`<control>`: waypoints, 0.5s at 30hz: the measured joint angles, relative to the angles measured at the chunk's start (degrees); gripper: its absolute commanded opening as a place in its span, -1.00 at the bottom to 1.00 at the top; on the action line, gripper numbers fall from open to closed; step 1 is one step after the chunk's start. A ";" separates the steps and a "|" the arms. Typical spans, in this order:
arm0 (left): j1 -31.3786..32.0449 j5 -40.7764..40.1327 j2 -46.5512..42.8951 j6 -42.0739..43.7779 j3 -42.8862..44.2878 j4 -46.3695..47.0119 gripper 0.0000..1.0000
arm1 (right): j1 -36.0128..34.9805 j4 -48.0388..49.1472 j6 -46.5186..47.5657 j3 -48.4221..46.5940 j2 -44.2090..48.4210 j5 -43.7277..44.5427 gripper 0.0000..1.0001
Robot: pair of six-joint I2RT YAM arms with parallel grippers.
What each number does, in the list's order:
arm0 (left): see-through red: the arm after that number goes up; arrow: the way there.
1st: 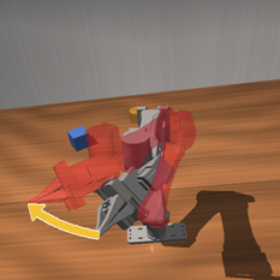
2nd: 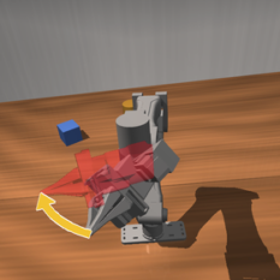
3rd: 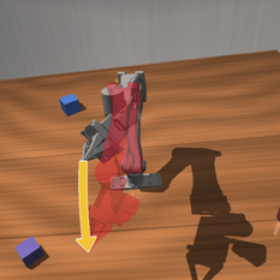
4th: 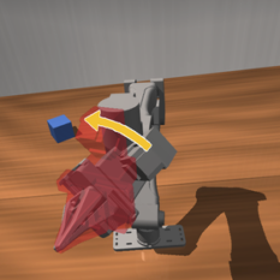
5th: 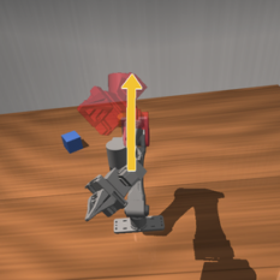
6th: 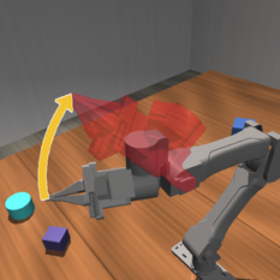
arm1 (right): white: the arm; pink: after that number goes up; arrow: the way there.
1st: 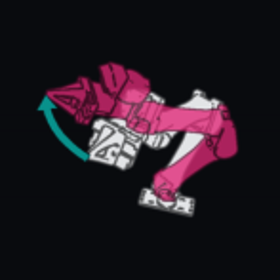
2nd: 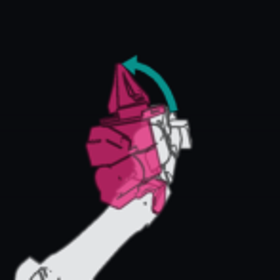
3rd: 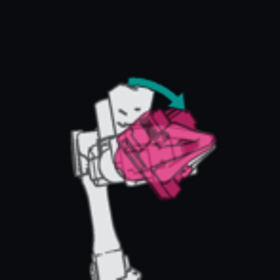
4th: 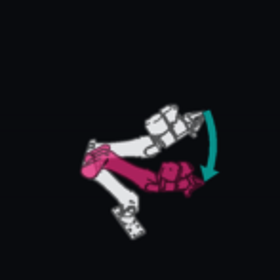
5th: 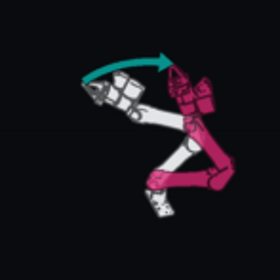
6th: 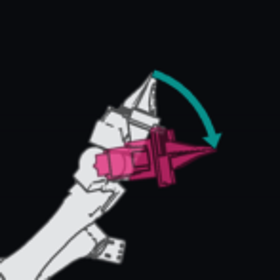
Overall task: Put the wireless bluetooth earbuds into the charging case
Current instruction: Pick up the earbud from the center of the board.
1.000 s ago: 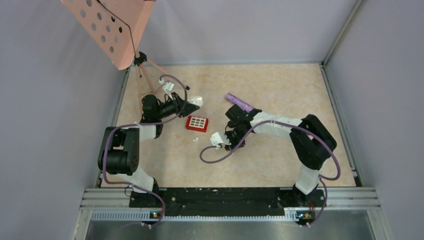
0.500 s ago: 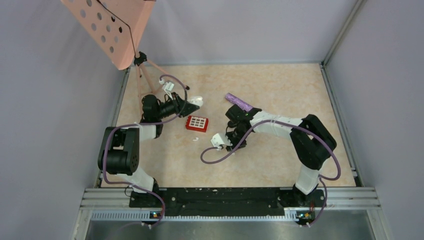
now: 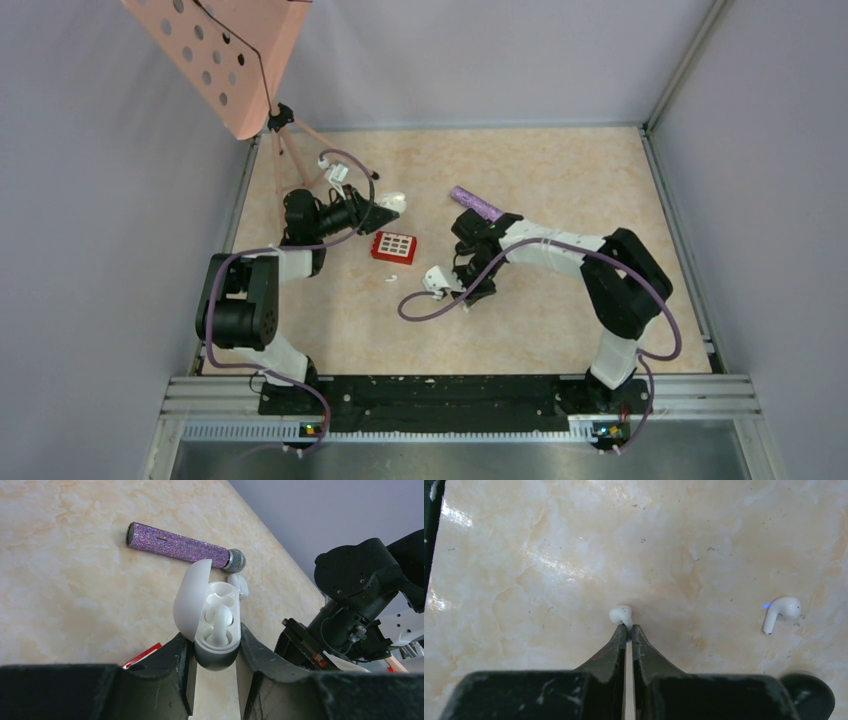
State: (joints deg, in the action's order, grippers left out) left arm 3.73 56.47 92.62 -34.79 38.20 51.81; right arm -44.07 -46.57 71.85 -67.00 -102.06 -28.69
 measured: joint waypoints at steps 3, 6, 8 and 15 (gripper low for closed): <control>0.00 0.11 0.02 -0.13 0.00 0.39 -1.00 | 0.42 -0.24 -2.75 -0.24 0.57 -1.14 -1.00; 0.02 0.83 0.66 -1.46 0.02 3.15 -1.00 | 1.81 -0.46 -9.33 -0.72 4.09 -4.17 -1.00; 0.17 1.60 1.81 -3.19 0.02 6.54 -1.00 | 3.28 0.61 -14.73 -1.57 8.28 -6.40 -1.00; 3.39 6.27 6.05 -9.31 0.02 19.80 -1.00 | 6.14 7.48 -34.49 -9.55 17.97 -13.29 -1.00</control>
State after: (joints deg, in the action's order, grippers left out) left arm 7.11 62.74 98.67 -44.10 38.22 71.61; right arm -37.93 -39.09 37.36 -76.55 -84.09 -41.98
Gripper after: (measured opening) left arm 0.352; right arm 0.014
